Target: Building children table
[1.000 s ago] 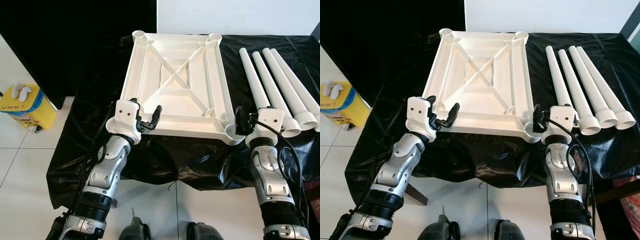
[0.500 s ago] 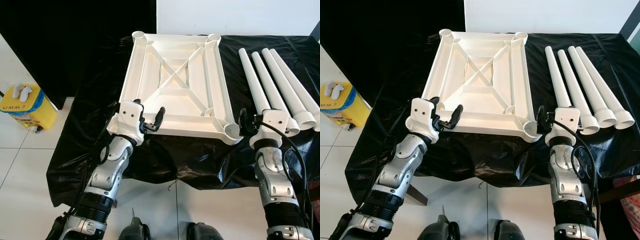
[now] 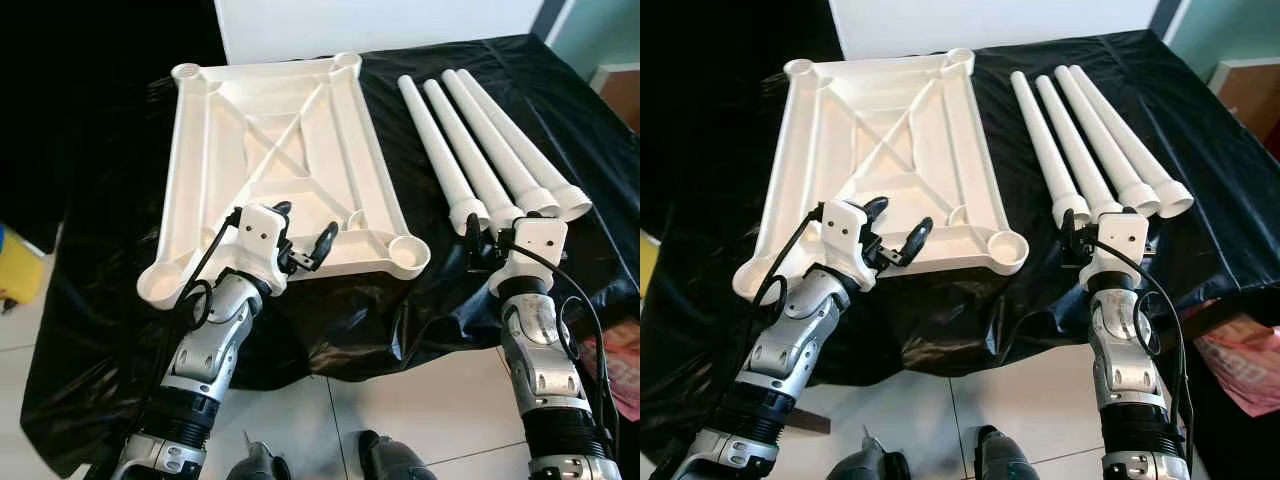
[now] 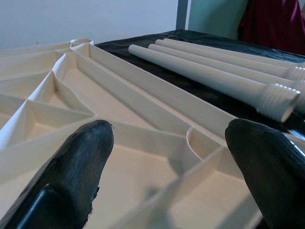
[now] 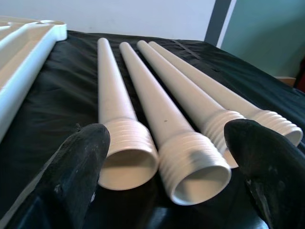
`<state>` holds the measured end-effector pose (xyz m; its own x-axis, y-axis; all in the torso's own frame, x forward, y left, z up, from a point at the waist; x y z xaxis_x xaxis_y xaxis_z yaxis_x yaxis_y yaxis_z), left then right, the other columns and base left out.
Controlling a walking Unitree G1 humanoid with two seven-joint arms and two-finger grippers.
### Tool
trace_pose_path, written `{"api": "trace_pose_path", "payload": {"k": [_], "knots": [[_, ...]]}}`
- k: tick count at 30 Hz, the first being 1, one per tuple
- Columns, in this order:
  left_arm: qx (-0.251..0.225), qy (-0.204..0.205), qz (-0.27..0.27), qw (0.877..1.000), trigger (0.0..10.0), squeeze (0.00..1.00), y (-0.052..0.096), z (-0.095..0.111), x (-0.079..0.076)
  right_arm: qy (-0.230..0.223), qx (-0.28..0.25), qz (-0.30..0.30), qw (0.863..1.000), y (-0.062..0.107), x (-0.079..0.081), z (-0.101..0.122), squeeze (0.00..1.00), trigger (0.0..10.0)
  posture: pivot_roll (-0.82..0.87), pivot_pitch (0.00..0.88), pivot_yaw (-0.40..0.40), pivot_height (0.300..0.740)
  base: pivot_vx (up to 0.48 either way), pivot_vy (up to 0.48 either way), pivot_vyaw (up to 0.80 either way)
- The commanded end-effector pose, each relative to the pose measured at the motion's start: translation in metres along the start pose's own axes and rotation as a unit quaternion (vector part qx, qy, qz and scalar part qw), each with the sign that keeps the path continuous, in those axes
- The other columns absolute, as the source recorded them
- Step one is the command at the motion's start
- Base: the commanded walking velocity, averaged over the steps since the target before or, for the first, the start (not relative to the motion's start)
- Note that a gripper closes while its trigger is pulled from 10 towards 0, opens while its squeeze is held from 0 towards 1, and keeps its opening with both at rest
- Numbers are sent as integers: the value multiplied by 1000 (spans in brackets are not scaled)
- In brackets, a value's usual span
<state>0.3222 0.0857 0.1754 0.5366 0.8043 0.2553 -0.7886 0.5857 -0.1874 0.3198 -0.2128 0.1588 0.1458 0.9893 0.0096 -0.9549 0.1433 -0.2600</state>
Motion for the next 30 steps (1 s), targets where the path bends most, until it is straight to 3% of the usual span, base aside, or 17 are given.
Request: {"api": "trace_pose_path", "payload": {"k": [1,5,12,14,30], "knots": [[-1,2,-10,1000,10000,0,1,-1,-1,-2,-1,3,1000,1,1,0,0,10000,-20,134,9,740,0,0,-756],[-1,4,-8,1000,10000,0,1,0,-1,-2,-2,5,1000,2,2,1,0,10000,-20,133,9,740,0,0,-687],[-14,14,-13,1000,10000,0,1,3,0,-4,-18,23,1000,2,6,5,0,10000,-22,129,9,740,0,0,0],[-18,11,-13,1000,10000,0,0,4,2,-13,-28,44,999,3,13,8,0,10000,-20,125,10,740,345,0,0],[-24,10,-17,1000,10000,0,-2,7,3,-10,-31,56,998,4,17,8,0,10000,-17,111,7,740,382,0,0]]}}
Point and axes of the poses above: a point about 5 cm out from each wrist's last joint towards the gripper, its own y axis pointing back from the gripper into the wrist, its own z axis along the axis of the wrist's last joint, x = y × z, the point moved 2 cm from there along -y, pointing out of the wrist towards the gripper, and after that the axes turned 8 degrees about -y, right-handed, at the moved point
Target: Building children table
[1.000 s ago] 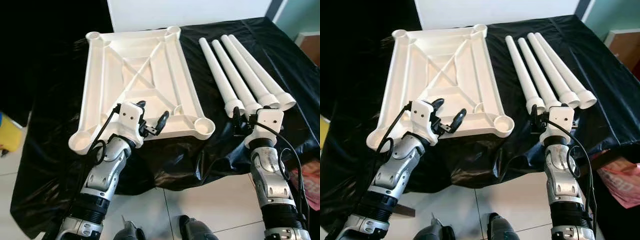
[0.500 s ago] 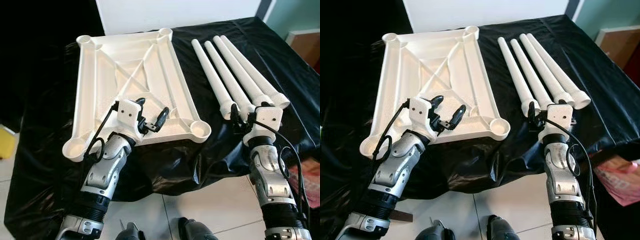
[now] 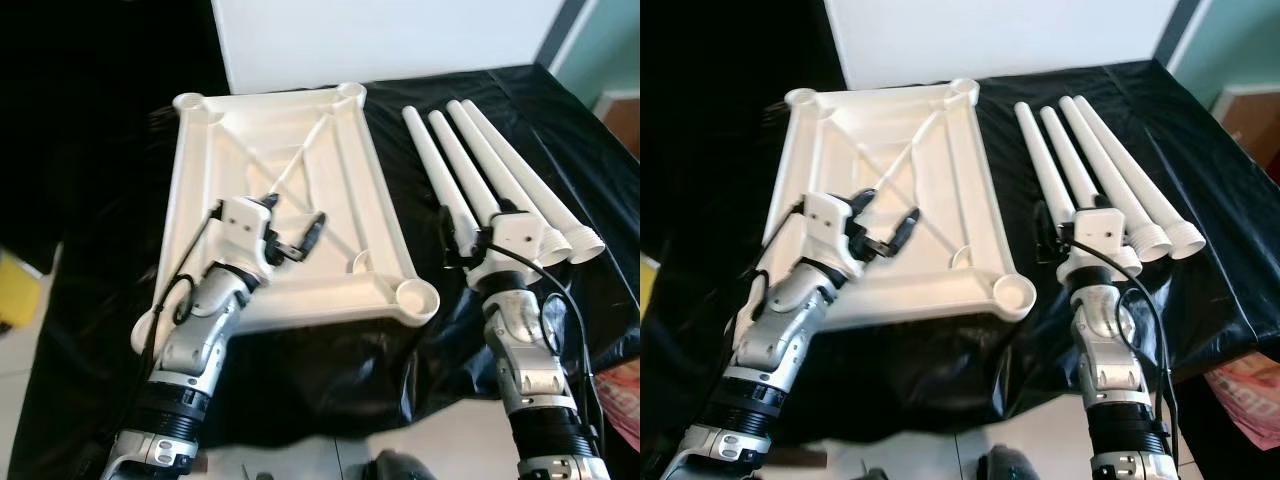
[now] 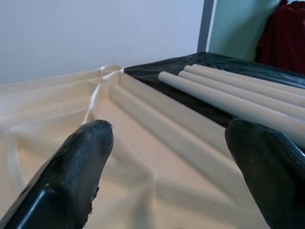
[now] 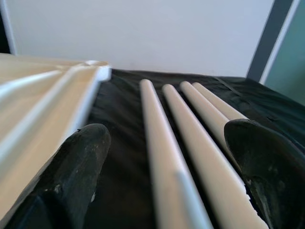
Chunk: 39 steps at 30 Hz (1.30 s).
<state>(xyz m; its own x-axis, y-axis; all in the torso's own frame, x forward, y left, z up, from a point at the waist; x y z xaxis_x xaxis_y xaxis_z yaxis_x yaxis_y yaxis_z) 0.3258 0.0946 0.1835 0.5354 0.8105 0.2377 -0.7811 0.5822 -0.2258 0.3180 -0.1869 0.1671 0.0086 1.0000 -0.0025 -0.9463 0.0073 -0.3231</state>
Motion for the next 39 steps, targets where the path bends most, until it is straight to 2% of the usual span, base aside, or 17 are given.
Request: {"api": "trace_pose_path", "payload": {"k": [1,8,19,39], "knots": [[-10,10,-20,1000,10000,0,-2,2,-9,5,2,-11,1000,2,-8,-1,0,10000,-17,109,5,740,0,0,0],[-26,22,-29,999,10000,0,0,6,-15,9,5,-9,1000,3,-9,-2,0,10000,-17,110,1,740,0,0,0],[-28,29,-31,999,10000,0,1,6,-17,12,5,-4,1000,1,-7,-2,0,10000,-16,114,3,740,0,0,0],[10,36,-34,999,10000,0,7,-5,-12,8,13,-14,1000,7,-7,-7,0,10000,-6,134,18,740,0,0,0]]}}
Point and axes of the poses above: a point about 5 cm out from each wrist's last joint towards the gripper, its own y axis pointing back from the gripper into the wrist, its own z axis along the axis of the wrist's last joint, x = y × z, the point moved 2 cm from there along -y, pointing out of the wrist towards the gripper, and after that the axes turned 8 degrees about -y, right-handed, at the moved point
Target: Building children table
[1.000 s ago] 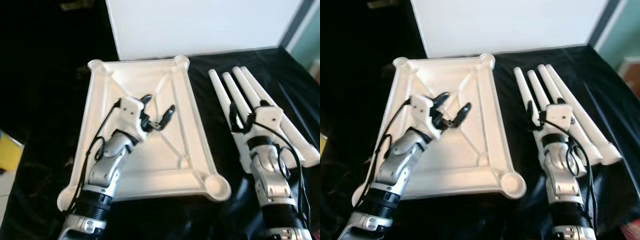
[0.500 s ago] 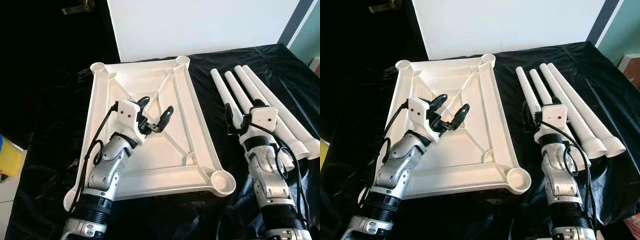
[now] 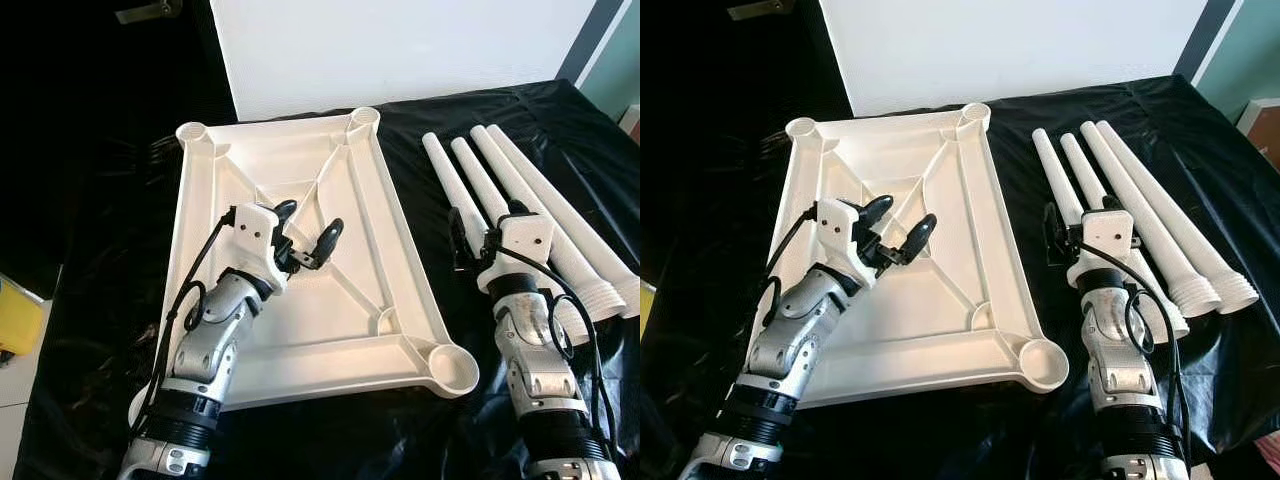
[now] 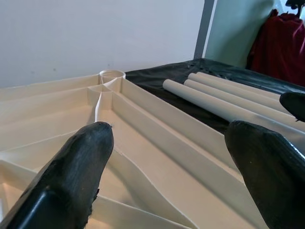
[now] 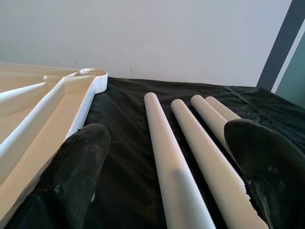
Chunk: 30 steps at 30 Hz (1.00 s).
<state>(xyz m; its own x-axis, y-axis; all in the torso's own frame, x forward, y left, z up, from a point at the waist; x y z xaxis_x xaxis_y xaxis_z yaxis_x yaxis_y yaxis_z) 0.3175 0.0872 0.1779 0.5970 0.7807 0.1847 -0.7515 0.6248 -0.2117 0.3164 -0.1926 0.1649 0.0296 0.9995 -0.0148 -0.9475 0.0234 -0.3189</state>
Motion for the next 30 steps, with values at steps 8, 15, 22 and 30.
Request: {"api": "trace_pose_path", "payload": {"k": [8,15,22,30], "knots": [[17,8,-7,1000,10000,0,5,-5,-1,-2,13,-8,1000,7,-2,-7,0,10000,-5,137,18,740,0,0,0],[21,12,-10,1000,10000,0,5,-6,-2,-1,14,-9,1000,7,-3,-7,0,10000,-6,141,19,740,-247,0,0],[23,12,-13,1000,10000,0,5,-6,-2,-1,14,-10,1000,7,-4,-8,0,10000,-7,137,23,740,-264,0,0],[24,11,-14,1000,10000,0,4,-5,-1,-2,14,-11,1000,7,-3,-8,0,10000,-7,129,26,740,-261,0,0]]}}
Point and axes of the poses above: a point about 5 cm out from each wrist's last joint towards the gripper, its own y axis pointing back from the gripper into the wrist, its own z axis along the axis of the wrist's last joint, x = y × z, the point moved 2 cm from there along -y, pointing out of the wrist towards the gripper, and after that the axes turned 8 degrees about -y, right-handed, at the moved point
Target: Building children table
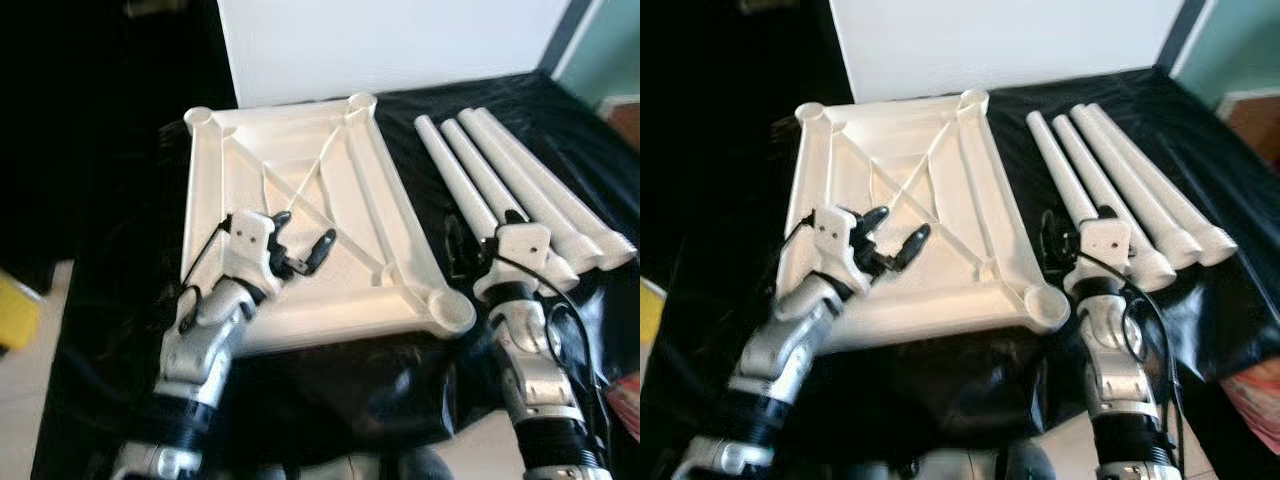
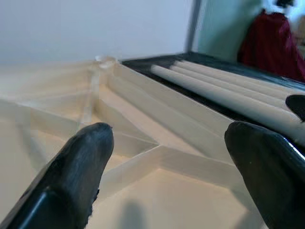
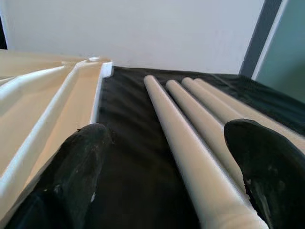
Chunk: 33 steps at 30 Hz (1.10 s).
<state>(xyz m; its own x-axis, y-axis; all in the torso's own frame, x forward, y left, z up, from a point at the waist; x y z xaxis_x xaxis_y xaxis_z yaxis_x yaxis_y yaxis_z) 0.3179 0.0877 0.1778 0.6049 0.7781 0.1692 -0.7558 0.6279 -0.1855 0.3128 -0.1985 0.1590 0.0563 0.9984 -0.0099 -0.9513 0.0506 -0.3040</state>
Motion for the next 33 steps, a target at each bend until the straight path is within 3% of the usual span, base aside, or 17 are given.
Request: {"api": "trace_pose_path", "payload": {"k": [1,19,33], "knots": [[11,3,-12,1000,10000,0,4,-5,-2,-3,6,3,1000,2,3,-4,0,10000,-7,129,26,740,-259,0,0],[-2,1,-6,1000,10000,0,3,0,-1,-3,6,8,1000,1,4,-4,0,10000,-6,123,22,740,-43,0,0],[7,-29,-2,1000,10000,0,2,-2,-1,-2,8,22,1000,1,8,-4,0,10000,-3,117,6,740,0,0,0]]}}
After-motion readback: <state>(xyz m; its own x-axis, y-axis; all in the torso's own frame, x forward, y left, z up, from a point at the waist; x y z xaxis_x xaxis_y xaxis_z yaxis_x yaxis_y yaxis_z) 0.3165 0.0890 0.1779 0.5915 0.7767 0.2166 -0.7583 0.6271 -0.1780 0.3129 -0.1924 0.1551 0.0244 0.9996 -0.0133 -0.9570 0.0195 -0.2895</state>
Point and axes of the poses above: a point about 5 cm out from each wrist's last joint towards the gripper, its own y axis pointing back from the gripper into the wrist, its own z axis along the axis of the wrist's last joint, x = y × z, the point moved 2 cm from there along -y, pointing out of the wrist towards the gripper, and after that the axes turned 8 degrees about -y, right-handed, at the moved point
